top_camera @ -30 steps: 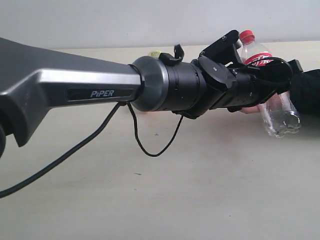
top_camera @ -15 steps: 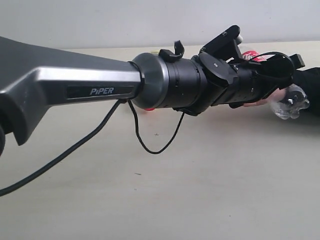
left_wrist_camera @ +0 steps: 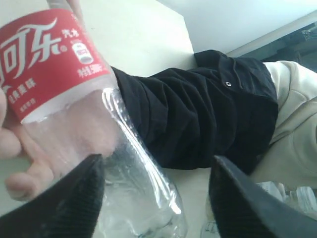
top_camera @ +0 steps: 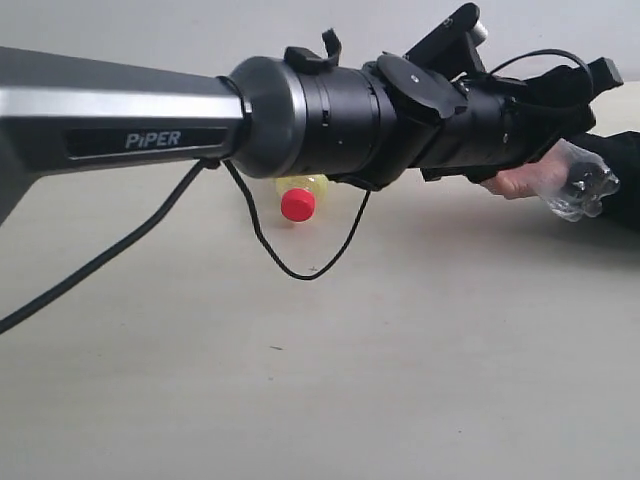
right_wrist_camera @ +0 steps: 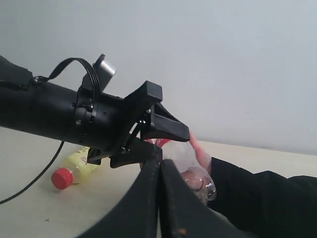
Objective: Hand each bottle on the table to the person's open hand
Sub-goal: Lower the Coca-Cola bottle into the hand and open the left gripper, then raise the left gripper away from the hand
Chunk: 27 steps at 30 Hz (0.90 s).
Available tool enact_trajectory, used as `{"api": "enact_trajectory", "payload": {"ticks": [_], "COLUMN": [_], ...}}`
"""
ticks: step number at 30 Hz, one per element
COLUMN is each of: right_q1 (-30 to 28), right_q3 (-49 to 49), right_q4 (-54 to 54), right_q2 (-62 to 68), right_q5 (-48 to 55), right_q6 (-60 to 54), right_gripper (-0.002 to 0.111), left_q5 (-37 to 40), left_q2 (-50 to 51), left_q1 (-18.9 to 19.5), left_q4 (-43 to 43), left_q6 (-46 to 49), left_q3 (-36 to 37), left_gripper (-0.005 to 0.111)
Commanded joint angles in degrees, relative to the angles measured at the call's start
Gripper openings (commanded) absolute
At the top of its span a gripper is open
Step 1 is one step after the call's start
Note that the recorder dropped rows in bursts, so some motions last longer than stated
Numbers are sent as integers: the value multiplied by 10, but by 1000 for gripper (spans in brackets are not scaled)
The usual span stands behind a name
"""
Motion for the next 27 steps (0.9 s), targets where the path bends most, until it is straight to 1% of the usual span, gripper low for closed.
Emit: {"api": "enact_trajectory", "payload": {"ticks": [1, 3, 5, 9, 13, 14, 16, 18, 20, 22, 24, 27], "right_q1": [-1, -1, -1, -1, -1, -1, -1, -1, -1, -1, -1, -1], "right_q3": [4, 4, 4, 4, 4, 4, 4, 4, 4, 4, 4, 4], "right_q4": [0, 0, 0, 0, 0, 0, 0, 0, 0, 0, 0, 0], "right_q2": [-2, -2, -2, -2, -2, -2, -2, -2, -2, -2, -2, -2], "right_q5": [-4, -4, -4, -4, -4, -4, -4, -4, -4, -4, -4, -4], "right_q6": [0, 0, 0, 0, 0, 0, 0, 0, 0, 0, 0, 0], "right_gripper": [0, 0, 0, 0, 0, 0, 0, 0, 0, 0, 0, 0], "left_q5": [44, 68, 95, 151, 213, 217, 198, 143, 88, 53, 17, -49], "left_q2": [-22, -32, -43, -75, -107, -118, -145, -180, -218, -258, -302, -369], "left_q1": [20, 30, 42, 65, 70, 70, 70, 70, 70, 66, 58, 31], "left_q4": [7, 8, 13, 47, 131, 153, 173, 173, 173, 172, 172, 183], "left_q6": [3, 3, 6, 51, 91, 95, 110, 115, 162, 209, 239, 243], "left_q3": [-4, -4, -4, -4, -2, 8, 42, 102, 166, 237, 306, 397], "left_gripper": [36, 20, 1, 0, 0, 0, 0, 0, 0, 0, 0, 0]}}
